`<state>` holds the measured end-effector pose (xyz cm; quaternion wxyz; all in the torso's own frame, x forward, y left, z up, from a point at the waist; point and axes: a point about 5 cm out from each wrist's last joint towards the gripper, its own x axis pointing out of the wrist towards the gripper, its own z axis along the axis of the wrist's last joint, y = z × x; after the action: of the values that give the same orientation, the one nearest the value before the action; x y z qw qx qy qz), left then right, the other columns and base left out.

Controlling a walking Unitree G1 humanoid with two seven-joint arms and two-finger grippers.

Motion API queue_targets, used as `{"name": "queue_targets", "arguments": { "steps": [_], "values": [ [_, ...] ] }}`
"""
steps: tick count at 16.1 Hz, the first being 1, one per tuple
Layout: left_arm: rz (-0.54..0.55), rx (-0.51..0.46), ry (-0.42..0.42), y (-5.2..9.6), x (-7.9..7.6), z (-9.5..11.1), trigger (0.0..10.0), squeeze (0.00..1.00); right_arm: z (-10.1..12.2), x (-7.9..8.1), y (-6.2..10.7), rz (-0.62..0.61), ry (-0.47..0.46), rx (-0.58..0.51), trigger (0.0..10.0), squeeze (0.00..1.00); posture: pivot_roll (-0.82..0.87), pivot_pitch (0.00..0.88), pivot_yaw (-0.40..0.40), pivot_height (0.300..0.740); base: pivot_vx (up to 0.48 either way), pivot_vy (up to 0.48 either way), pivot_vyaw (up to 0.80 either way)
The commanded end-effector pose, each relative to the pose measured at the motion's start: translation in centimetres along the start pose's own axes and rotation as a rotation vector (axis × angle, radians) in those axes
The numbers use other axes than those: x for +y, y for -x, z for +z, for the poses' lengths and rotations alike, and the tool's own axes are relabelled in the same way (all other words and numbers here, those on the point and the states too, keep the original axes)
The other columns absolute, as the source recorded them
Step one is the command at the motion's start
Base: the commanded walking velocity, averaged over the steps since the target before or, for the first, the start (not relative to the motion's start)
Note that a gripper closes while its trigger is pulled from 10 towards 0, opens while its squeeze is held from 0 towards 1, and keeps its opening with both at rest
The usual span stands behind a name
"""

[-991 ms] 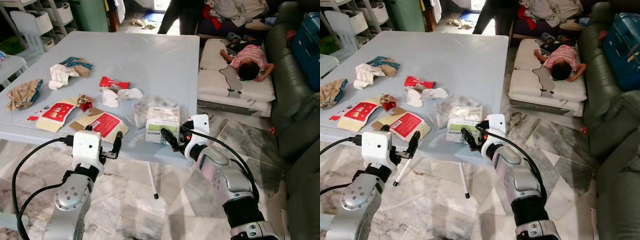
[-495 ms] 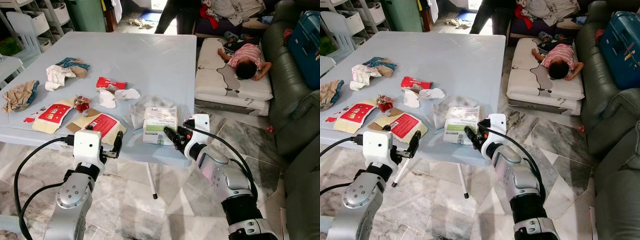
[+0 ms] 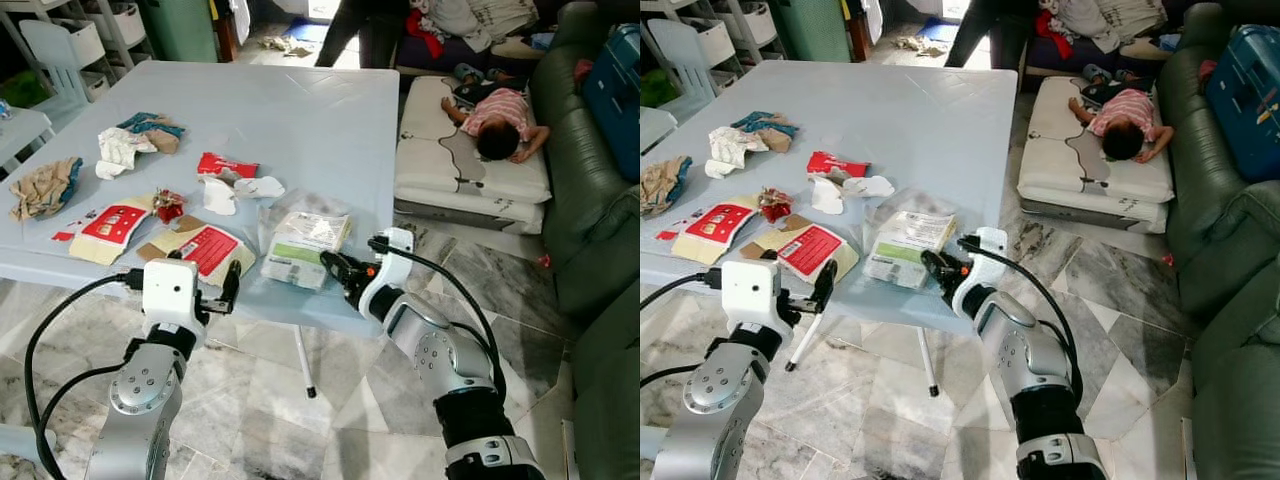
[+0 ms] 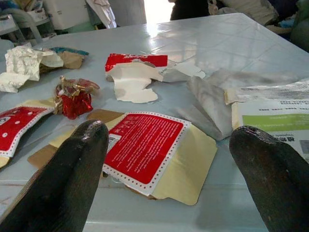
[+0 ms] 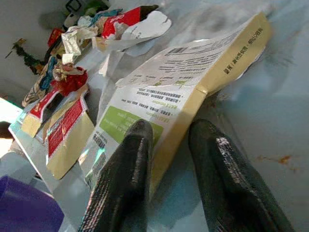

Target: Picking trash to rubbish bin

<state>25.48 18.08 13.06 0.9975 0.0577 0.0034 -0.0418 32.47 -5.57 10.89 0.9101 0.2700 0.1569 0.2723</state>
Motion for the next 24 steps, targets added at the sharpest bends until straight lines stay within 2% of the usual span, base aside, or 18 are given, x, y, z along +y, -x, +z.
{"name": "queue_targets", "arguments": {
  "steps": [1,6,8,9,12,16,17,18,21,24],
  "values": [
    [0.015,0.012,0.006,0.0,0.2,-0.2,10.0,0.0,-2.0,0.0,0.0,0.004,-0.054,0.087,0.0,0.0,0.09,0.09,-0.008,0.74,0.0,0.0,0.0],
    [0.043,0.018,0.03,-0.2,0.2,-0.5,10.0,0.0,-2.1,-0.2,0.1,-0.007,-0.056,0.091,0.0,0.0,0.08,0.083,-0.022,0.74,0.0,0.0,0.0],
    [0.087,0.031,0.034,-0.4,0.7,-0.8,10.0,0.0,-1.2,-0.4,0.1,-0.027,-0.058,0.034,0.0,0.0,0.08,0.08,-0.026,0.74,0.0,0.0,0.0],
    [0.134,0.048,0.057,-0.6,1.2,-1.1,10.0,0.0,-0.1,-0.5,0.2,-0.034,-0.063,-0.028,0.0,0.0,0.07,0.079,-0.027,0.74,0.0,0.0,0.0],
    [0.187,0.073,0.133,-1.1,1.8,-1.5,10.0,0.0,1.5,-0.7,0.6,-0.037,-0.081,-0.109,0.0,0.0,0.06,0.077,-0.031,0.74,0.0,0.0,0.0],
    [0.19,0.06,0.145,-1.6,1.4,-1.5,10.0,0.0,2.6,-1.4,1.2,-0.071,-0.077,-0.179,0.0,0.0,0.04,0.075,-0.034,0.74,0.0,0.0,0.0],
    [0.22,0.088,0.224,-1.7,1.6,-2.0,10.0,0.0,3.8,-1.5,1.6,-0.092,-0.087,-0.25,0.0,0.0,0.03,0.075,-0.034,0.74,0.0,0.0,0.0],
    [0.229,0.1,0.262,-1.8,1.6,-2.3,10.0,0.0,4.1,-1.6,1.7,-0.095,-0.086,-0.258,0.0,0.0,0.02,0.074,-0.033,0.74,0.0,0.0,0.0],
    [0.208,0.091,0.268,-2.2,1.2,-2.2,10.0,0.0,4.0,-1.4,1.8,-0.082,-0.054,-0.234,0.0,0.0,0.02,0.069,-0.039,0.74,0.0,0.0,0.0],
    [0.216,0.098,0.382,-3.0,0.6,-2.4,10.0,0.0,4.1,-1.4,2.0,-0.086,-0.053,-0.241,0.0,0.0,0.0,0.068,-0.041,0.74,0.0,0.0,0.0]
  ]
}}
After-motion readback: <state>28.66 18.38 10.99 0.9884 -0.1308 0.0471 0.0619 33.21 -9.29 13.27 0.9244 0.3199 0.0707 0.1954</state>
